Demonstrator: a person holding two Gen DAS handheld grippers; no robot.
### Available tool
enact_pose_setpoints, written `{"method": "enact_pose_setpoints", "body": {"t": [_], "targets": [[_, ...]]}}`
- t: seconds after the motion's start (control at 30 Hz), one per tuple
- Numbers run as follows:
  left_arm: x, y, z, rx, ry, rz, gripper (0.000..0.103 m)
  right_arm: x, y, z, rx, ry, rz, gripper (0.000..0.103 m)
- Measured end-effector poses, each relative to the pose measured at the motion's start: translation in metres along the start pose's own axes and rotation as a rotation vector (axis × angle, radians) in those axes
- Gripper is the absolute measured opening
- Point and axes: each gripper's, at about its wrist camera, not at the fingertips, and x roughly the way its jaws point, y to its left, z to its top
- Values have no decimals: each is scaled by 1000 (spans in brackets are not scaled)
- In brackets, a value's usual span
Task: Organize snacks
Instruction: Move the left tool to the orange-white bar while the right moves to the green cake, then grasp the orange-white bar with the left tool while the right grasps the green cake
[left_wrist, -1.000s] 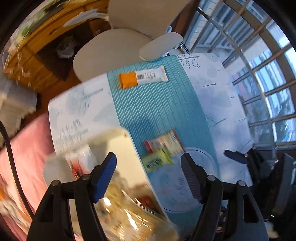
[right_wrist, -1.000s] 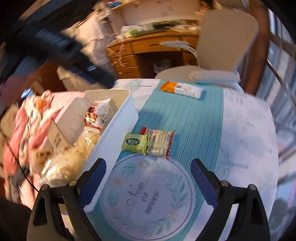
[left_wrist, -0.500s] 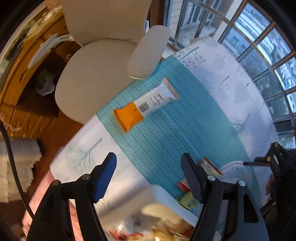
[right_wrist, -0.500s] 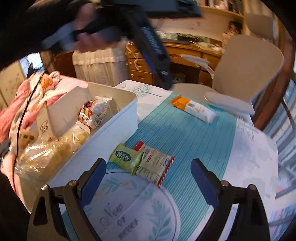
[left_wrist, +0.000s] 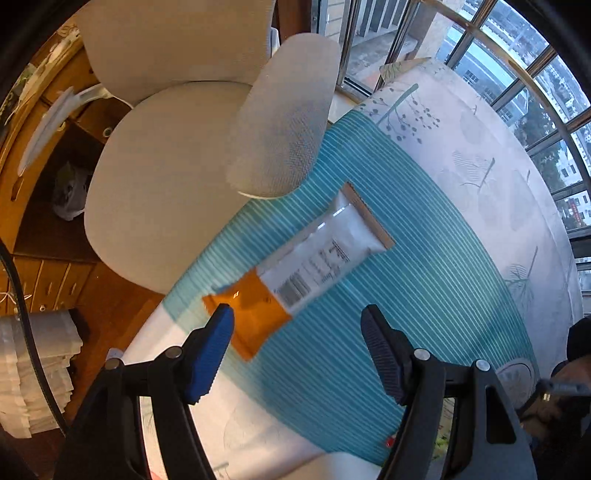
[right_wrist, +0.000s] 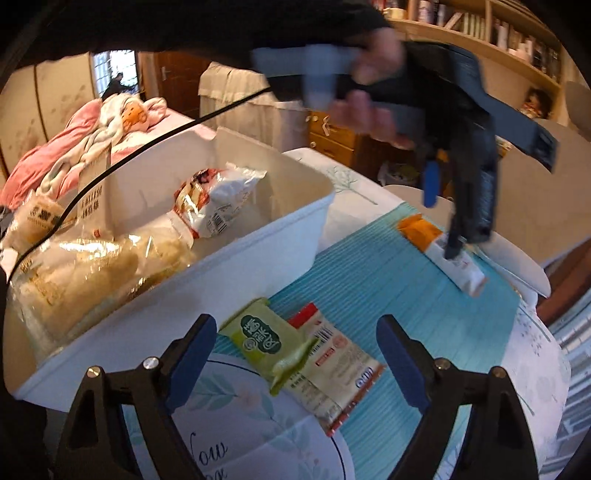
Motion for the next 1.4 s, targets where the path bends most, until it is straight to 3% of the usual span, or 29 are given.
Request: {"method": "enact_pose_setpoints", "body": {"t": [0.23,0.6,0.67,0.77,1.03,1.13,1.23,1.37,1.4], "targets": [[24,3,7,20,24,7,71,15,8,-3,-49,22,48,82],[26,6,16,14,-30,16,71,34,12,-4,-74,68,79,63],[26,2,15,28,-41,45,67,34,12,-3,-67,73,90,58],[26,-3,11,52,-58,93,53,33,15,-3,-60,82,95,54],[21,-15,-1,84,-63,110,25,23,18,-12,19,113,79,46],[20,-17,-3,101,-46,99,15,18,16,-15,64,127,77,34],[18,-15,-5,105,-31,88,15,10,11,-21,141,136,76,20],[6,-16,-5,106,-62,62,16,1,5,-30,214,135,71,12],[2,-17,-5,114,-78,50,21,-2,4,-32,229,127,66,9]]}}
